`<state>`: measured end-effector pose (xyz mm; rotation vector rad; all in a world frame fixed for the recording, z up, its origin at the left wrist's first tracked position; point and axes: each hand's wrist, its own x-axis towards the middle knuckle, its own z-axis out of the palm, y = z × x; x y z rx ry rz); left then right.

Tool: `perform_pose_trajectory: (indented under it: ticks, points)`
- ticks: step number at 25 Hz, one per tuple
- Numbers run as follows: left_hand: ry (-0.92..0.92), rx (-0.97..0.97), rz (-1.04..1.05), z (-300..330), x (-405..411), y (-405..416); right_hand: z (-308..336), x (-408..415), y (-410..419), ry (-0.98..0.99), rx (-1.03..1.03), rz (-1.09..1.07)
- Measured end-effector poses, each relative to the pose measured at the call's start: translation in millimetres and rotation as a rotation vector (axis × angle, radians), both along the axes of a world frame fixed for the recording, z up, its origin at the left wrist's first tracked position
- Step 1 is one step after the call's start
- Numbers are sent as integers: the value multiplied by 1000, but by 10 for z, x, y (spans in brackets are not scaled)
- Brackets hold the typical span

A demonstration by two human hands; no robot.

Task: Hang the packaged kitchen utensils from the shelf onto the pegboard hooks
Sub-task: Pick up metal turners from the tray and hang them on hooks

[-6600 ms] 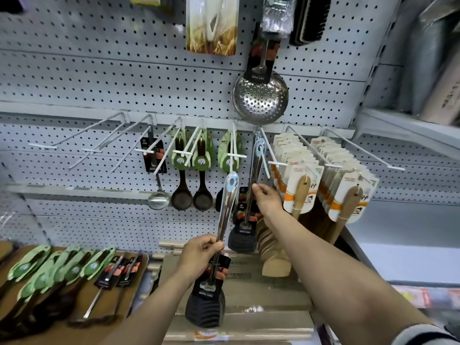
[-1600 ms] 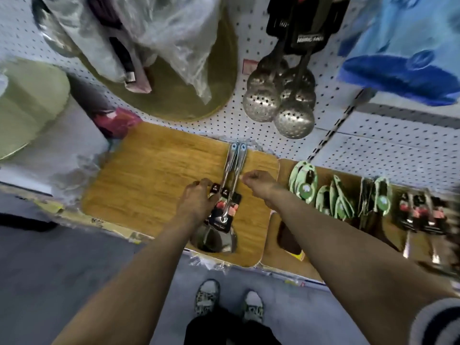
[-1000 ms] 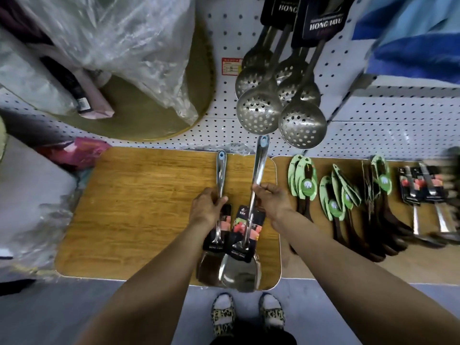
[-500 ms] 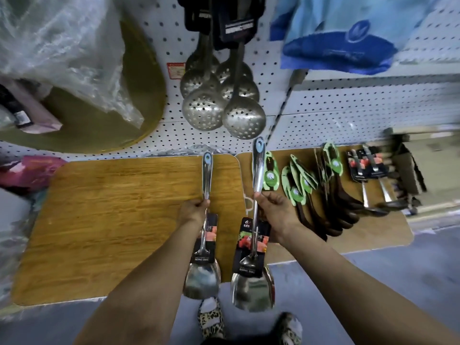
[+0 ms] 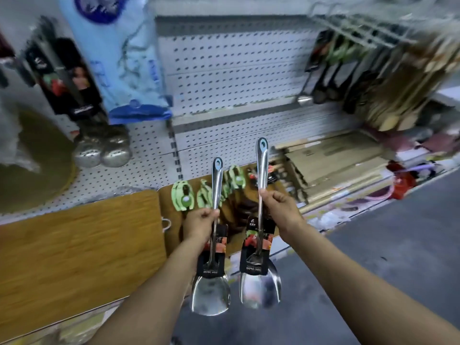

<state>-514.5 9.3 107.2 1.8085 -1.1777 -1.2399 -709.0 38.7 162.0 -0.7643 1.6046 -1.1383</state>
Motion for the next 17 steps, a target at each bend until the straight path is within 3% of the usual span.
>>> perform_pose_trajectory:
  ticks: [8,17]
  points:
    - [86,-279,-205,1196,-2220,390,1096,-2160,685,100,-378,-149]
    - [124,-481,-315,1830,-3932,-175,1462,-3847,123,236,-515,-272]
